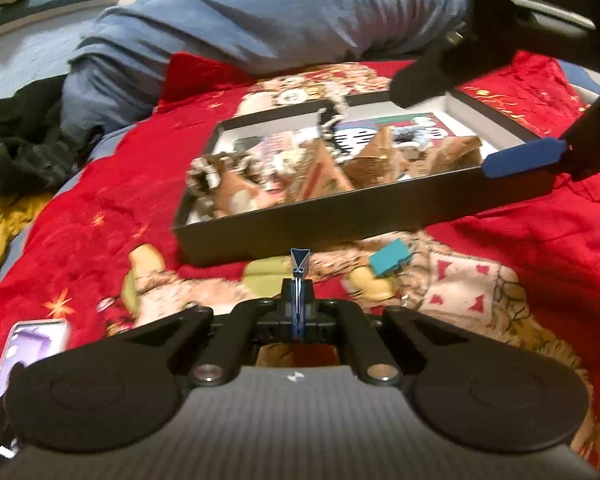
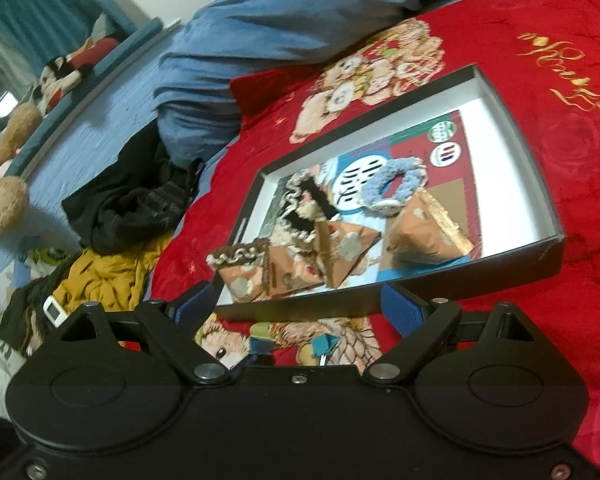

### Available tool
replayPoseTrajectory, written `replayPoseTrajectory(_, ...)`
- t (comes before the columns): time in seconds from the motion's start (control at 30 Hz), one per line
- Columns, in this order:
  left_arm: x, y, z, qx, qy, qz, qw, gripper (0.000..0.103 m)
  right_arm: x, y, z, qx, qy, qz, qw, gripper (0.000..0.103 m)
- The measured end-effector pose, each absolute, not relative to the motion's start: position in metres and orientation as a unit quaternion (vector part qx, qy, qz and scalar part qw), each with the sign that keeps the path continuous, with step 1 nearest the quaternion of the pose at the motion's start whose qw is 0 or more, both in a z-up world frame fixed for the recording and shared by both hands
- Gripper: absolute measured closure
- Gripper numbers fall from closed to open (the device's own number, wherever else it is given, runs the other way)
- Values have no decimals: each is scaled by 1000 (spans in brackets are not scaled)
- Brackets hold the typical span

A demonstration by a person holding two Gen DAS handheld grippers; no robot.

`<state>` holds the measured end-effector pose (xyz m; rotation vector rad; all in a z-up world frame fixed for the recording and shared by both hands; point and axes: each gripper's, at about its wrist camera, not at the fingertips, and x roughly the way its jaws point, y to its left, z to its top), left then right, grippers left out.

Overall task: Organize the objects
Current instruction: 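Grasp a blue binder clip with the right gripper while left holds its clip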

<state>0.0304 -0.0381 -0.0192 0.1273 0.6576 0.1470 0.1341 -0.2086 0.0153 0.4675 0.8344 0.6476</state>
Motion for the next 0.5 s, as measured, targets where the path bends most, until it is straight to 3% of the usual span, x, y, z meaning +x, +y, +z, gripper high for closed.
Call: replayPoseTrajectory(0.5, 24, -32, -16, 41, 346, 99, 932, 100, 127, -178, 8, 138, 431, 344, 822, 42)
